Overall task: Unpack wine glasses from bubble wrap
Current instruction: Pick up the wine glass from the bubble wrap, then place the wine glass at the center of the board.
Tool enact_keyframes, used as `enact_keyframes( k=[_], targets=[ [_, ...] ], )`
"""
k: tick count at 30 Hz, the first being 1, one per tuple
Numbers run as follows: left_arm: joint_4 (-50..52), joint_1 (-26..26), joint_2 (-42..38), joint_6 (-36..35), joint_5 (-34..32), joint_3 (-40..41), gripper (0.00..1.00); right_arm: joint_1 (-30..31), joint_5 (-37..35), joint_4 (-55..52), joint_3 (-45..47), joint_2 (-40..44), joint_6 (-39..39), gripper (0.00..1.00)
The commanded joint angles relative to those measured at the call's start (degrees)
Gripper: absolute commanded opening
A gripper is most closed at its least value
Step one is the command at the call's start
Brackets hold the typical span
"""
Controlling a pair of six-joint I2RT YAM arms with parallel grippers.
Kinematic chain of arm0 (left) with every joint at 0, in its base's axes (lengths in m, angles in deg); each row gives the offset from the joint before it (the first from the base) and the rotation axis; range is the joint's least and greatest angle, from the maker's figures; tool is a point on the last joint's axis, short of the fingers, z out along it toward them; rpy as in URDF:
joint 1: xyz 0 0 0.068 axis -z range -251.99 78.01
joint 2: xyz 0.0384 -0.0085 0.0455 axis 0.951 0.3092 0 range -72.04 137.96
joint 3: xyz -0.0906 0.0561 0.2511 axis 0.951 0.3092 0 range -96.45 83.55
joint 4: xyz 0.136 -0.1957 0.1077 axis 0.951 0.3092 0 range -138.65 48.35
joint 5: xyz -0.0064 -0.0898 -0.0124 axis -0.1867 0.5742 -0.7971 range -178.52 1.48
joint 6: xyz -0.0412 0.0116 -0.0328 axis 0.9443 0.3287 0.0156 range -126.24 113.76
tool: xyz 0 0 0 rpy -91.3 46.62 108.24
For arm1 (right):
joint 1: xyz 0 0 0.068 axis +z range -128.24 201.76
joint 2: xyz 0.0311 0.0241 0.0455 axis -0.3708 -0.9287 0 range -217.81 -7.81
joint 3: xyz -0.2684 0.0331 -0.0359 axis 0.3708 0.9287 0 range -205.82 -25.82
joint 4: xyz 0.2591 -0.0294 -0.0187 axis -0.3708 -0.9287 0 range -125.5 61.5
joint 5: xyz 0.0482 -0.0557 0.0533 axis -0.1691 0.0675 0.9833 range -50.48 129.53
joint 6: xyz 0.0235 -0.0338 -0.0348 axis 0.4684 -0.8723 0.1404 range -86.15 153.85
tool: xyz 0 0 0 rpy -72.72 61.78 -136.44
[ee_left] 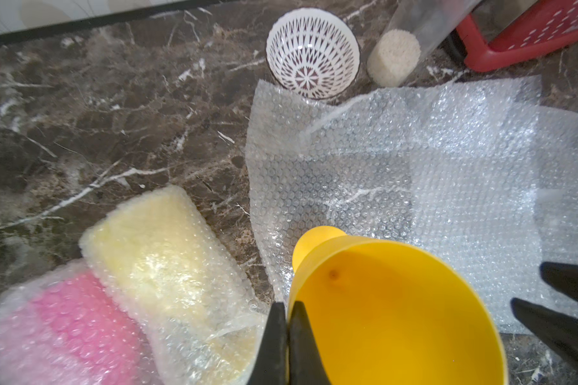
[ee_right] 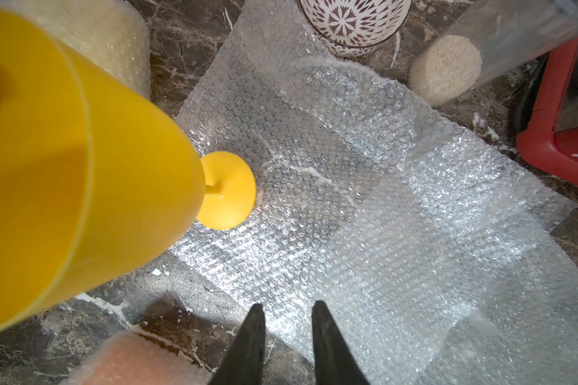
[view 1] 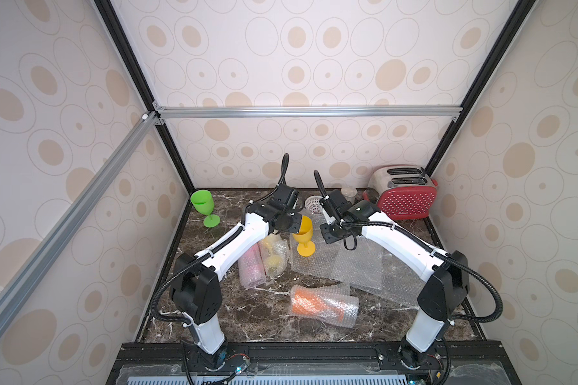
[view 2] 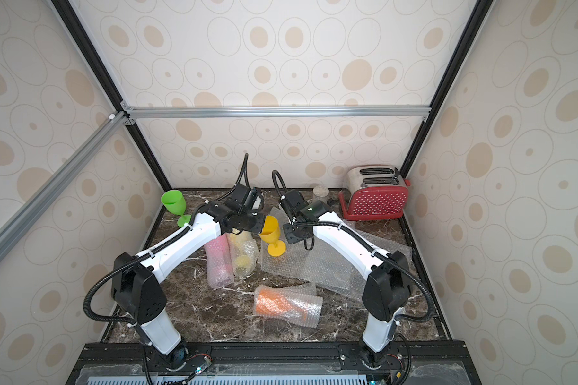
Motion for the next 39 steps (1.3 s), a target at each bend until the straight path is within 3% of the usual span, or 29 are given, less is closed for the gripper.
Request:
enact_keyframes(
  k=[1, 8, 14, 19, 27, 34, 39],
  targets=[
    [4.3, -1.3, -1.9, -1.9, -4.3, -5.1, 0.00, -0.5, 0.4, 0.3, 1.4, 2.2, 0.1, 0.27],
    [3.9, -9.0, -6.5, -1.1, -2.5, -8.3, 0.00, -1.1, 1.9, 1.3, 2.4, 2.3, -0.3, 0.27],
    [11.3, -16.7, -7.4, -4.1, -9.4, -16.1, 0.00, -1.5, 3.1, 2.7, 3.7, 2.7, -0.7, 0.27],
    [13.7, -27.6, -9.6, -5.8, -12.4, -16.0, 0.00, -1.7, 4.5, 3.6, 4.5, 2.5, -1.0, 0.27],
    [13.2, -38.3, -10.8, -7.7, -14.6, -9.4, 0.01, -2.5, 5.5, 4.9, 6.6, 2.9, -1.2, 0.27],
    [3.5, -44.8, -11.1, -6.5, -11.3, 4.4, 0.01, -3.7, 6.5, 5.8, 8.5, 3.0, -1.5, 0.27],
    [-1.8, -48.0, -8.9, -6.1, -10.8, 8.8, 0.01, -4.3, 6.3, 5.5, 9.8, 3.4, -1.3, 0.27]
  ],
)
